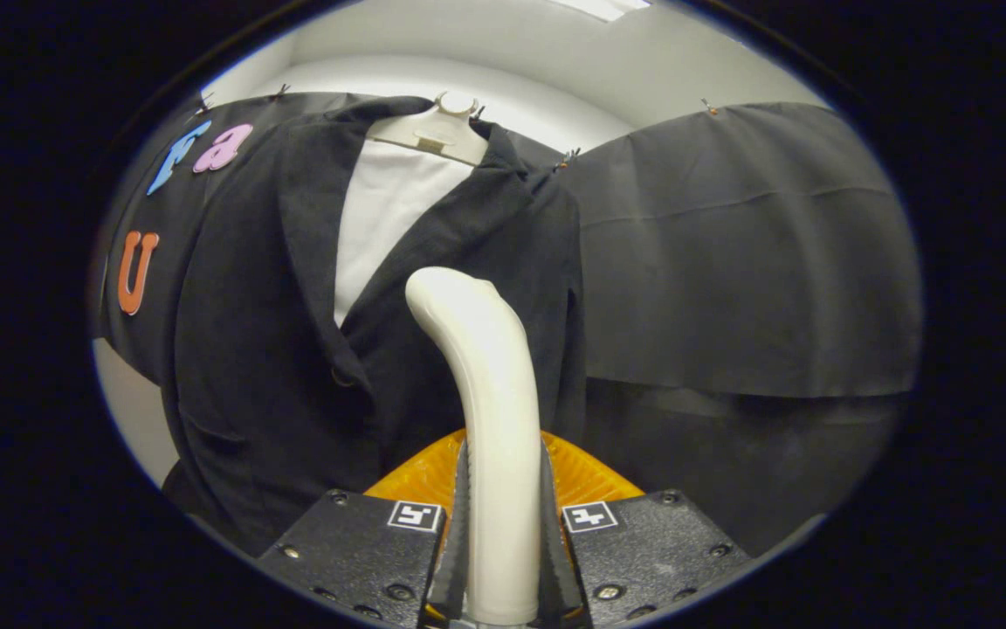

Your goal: Iron the clothes twice with a garment steamer, once on the left side and once on the right side.

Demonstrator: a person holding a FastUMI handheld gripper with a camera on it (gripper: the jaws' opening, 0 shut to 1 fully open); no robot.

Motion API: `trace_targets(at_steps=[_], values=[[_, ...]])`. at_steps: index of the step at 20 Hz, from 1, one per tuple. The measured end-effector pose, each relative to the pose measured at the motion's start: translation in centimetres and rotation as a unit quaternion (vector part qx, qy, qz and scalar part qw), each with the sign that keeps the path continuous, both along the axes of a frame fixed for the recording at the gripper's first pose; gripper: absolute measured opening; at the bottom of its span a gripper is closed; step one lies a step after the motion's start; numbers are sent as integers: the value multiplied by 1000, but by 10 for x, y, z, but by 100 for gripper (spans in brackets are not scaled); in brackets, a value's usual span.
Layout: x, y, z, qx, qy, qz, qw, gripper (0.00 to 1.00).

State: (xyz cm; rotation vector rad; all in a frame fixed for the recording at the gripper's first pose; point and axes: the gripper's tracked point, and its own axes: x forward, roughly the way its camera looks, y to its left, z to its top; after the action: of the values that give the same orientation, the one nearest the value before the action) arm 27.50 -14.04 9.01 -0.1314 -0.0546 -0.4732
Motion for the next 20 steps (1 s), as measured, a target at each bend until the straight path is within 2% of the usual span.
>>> trace_targets(at_steps=[12, 20], values=[[-31, 3, -86, 29, 71, -17, 997, 37], [-27, -3, -101, 39, 124, -6, 991, 37]])
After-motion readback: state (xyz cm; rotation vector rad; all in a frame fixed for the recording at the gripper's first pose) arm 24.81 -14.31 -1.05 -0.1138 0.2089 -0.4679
